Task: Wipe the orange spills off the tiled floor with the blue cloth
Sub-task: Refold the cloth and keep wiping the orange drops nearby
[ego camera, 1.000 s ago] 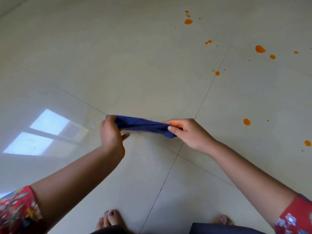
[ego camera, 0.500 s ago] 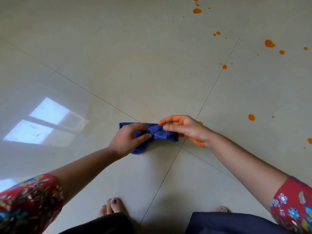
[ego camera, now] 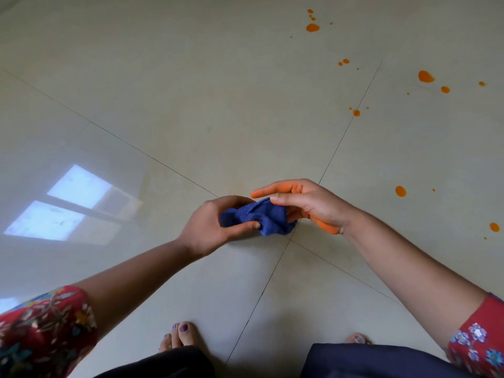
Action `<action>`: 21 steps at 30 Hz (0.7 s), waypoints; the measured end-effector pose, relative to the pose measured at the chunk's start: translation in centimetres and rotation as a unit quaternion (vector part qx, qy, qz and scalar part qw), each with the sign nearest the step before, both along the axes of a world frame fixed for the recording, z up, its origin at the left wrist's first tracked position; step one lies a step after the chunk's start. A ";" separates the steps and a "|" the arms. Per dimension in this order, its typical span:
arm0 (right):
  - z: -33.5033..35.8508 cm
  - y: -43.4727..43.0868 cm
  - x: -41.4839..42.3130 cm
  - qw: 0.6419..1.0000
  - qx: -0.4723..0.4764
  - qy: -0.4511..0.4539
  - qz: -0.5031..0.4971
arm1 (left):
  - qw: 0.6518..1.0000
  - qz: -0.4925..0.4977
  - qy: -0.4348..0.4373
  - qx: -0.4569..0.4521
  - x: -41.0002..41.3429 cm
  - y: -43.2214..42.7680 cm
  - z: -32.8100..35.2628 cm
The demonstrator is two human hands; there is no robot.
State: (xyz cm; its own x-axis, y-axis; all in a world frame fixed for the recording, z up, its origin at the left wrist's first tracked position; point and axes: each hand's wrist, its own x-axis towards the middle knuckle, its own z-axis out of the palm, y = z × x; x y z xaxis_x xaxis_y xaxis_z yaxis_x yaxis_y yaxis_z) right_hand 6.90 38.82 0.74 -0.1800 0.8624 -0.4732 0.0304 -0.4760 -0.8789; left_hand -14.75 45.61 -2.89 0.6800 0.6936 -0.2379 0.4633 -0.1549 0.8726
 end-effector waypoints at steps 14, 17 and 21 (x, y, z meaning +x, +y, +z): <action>3.2 0.2 0.3 0.985 0.065 0.107 -0.116 | 0.989 0.016 0.061 0.134 0.7 0.8 1.5; 3.5 0.3 0.9 0.978 0.032 0.156 -0.133 | 0.989 0.013 0.126 0.078 -0.4 2.3 0.5; 3.1 1.1 2.7 0.919 0.006 0.280 -0.278 | 0.982 0.006 -0.020 -0.186 -0.9 4.4 3.8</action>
State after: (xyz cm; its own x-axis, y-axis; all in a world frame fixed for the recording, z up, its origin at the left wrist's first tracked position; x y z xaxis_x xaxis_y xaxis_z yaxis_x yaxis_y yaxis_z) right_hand 9.64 39.92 3.86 0.0785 0.8987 -0.4314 -0.6730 -0.2715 -0.6880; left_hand -15.70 50.02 0.86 0.6867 0.5715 -0.4491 0.4274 0.1823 0.8855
